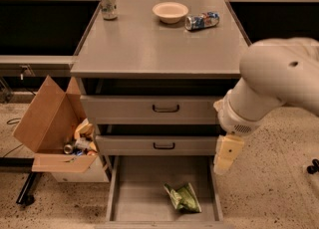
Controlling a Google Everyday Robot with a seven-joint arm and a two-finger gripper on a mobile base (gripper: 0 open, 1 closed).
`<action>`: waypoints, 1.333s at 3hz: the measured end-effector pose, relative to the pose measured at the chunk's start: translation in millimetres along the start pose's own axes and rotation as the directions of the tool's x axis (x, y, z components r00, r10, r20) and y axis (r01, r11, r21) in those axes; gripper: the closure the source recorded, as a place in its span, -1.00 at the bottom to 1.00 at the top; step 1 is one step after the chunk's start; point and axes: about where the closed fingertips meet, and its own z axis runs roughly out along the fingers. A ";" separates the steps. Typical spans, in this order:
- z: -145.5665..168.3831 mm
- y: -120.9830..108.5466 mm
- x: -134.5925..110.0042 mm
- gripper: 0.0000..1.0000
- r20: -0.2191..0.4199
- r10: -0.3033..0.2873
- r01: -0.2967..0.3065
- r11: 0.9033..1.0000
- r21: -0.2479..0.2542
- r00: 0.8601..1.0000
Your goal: Pick green jalapeno chip bag from bottom drawer and place on counter
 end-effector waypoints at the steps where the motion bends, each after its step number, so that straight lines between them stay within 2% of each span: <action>1: 54.5 12.9 12.3 -1.00 0.032 0.007 -0.007 1.000 -0.009 0.999; 2: 126.5 19.4 65.8 -1.00 0.046 0.039 -0.038 0.999 -0.017 0.998; 3: 213.1 24.9 103.9 -1.00 0.086 0.073 -0.070 0.997 -0.041 0.994; 4: 251.7 39.8 106.8 -1.00 0.107 0.097 -0.087 0.991 -0.097 0.990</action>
Offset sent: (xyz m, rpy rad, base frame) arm 0.0028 -0.0906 -0.3214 0.1626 0.0837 -0.0856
